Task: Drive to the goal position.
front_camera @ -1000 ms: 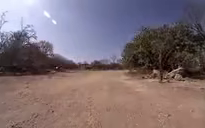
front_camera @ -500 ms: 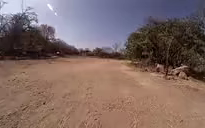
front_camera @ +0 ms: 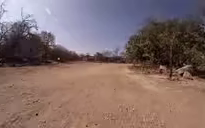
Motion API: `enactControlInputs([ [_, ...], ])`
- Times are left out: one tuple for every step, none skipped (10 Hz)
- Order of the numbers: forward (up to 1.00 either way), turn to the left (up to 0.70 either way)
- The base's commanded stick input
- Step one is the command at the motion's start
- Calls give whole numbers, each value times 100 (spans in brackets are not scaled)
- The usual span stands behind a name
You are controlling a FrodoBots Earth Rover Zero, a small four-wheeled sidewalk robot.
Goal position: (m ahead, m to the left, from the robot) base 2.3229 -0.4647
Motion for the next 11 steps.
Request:
enactControlInputs([
  [50,0],
  [50,0],
  [50,0],
  [50,0],
  [50,0],
  [50,0],
  [50,0],
  [50,0],
  [50,0],
  [50,0],
  [50,0],
])
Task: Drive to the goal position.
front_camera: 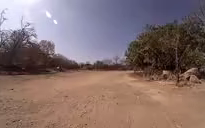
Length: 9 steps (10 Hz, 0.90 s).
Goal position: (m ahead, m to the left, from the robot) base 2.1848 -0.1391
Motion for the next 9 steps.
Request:
enactControlInputs([
  [50,0],
  [50,0],
  [50,0],
  [50,0],
  [50,0],
  [50,0],
  [50,0],
  [50,0],
  [50,0],
])
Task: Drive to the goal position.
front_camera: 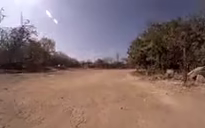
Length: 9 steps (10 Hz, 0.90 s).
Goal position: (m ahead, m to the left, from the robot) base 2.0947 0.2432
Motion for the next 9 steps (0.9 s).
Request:
enactControlInputs([
  [50,0],
  [50,0],
  [50,0],
  [50,0],
  [50,0],
  [50,0],
  [50,0],
  [50,0],
  [50,0],
])
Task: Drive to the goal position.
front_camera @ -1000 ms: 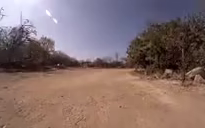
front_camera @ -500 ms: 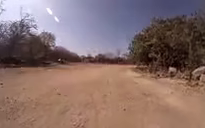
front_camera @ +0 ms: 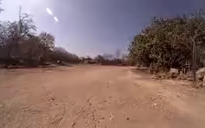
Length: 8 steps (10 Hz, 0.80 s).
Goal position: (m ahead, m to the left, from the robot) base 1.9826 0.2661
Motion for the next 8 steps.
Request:
enactControlInputs([
  [50,0],
  [50,0],
  [50,0],
  [50,0],
  [50,0],
  [50,0],
  [50,0],
  [50,0],
])
